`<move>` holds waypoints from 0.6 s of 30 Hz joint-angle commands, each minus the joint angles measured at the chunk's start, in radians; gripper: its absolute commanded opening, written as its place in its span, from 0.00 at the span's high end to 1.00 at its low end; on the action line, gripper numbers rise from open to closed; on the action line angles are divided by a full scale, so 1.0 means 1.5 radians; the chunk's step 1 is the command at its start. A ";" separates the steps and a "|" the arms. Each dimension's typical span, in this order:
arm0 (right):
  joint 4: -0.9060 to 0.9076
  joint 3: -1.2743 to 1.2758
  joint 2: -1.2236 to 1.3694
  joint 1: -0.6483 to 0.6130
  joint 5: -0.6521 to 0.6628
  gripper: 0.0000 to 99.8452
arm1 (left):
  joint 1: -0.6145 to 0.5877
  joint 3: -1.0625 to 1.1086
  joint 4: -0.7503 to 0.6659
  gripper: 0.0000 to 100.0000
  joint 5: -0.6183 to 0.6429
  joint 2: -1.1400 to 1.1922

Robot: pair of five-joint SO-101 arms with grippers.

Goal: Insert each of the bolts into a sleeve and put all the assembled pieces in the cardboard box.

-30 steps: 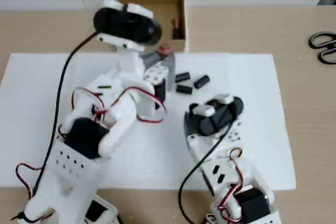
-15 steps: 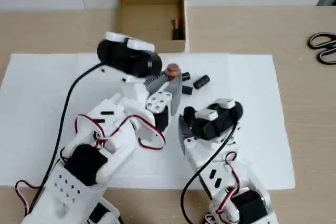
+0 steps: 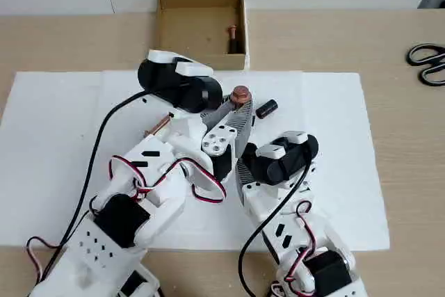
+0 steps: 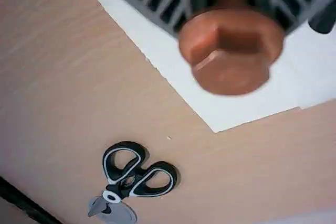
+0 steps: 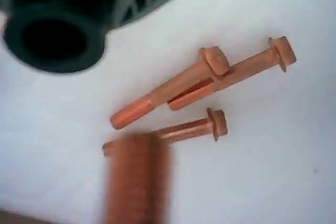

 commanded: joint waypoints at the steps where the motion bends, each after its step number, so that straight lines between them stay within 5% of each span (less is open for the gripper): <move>1: -0.016 -0.005 -0.005 -0.013 -0.007 1.00 | 0.003 0.027 -0.059 0.99 0.003 -0.010; 18: -0.018 -0.005 -0.007 -0.013 -0.007 1.00 | 0.029 0.096 -0.107 0.99 0.004 -0.011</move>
